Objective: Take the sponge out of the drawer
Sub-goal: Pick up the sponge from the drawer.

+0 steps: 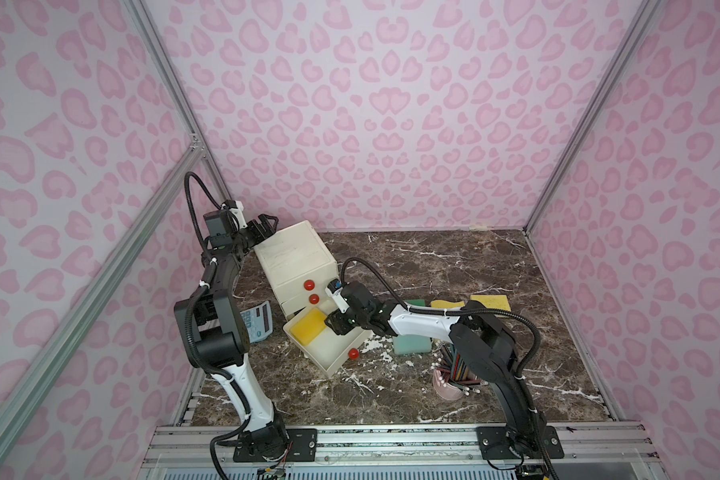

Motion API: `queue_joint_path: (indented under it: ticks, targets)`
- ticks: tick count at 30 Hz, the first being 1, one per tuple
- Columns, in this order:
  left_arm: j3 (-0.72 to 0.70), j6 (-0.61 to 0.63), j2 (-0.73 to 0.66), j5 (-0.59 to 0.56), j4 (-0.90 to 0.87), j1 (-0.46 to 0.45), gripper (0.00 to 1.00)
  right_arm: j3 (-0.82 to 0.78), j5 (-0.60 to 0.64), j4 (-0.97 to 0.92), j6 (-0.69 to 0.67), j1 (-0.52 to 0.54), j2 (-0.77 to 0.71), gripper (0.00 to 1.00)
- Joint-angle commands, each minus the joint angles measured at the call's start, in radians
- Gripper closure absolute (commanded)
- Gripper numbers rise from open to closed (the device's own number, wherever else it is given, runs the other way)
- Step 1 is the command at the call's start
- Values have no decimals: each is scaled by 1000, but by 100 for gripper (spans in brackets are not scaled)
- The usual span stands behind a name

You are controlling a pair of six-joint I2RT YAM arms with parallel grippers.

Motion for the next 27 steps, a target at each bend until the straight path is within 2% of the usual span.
queue_joint_path:
  ticks: [1,7,19,21,25,27]
  targets:
    - [-1,6,11,1,-41,-1,1,-2,-28,97,44,0,18,41]
    - [-2,3,9,1,-39,-1,1,51,-26,76,66,0,64,42]
    - [-2,1,9,-5,-39,-1,1,263,3,-170,64,22,180,52]
    - [-2,1,10,-5,-39,-1,1,277,10,-184,66,26,188,58]
    - [-2,0,10,-5,-39,-1,1,273,24,-182,69,25,181,83]
    - [-1,0,12,-5,-40,-1,1,267,32,-174,67,23,168,89]
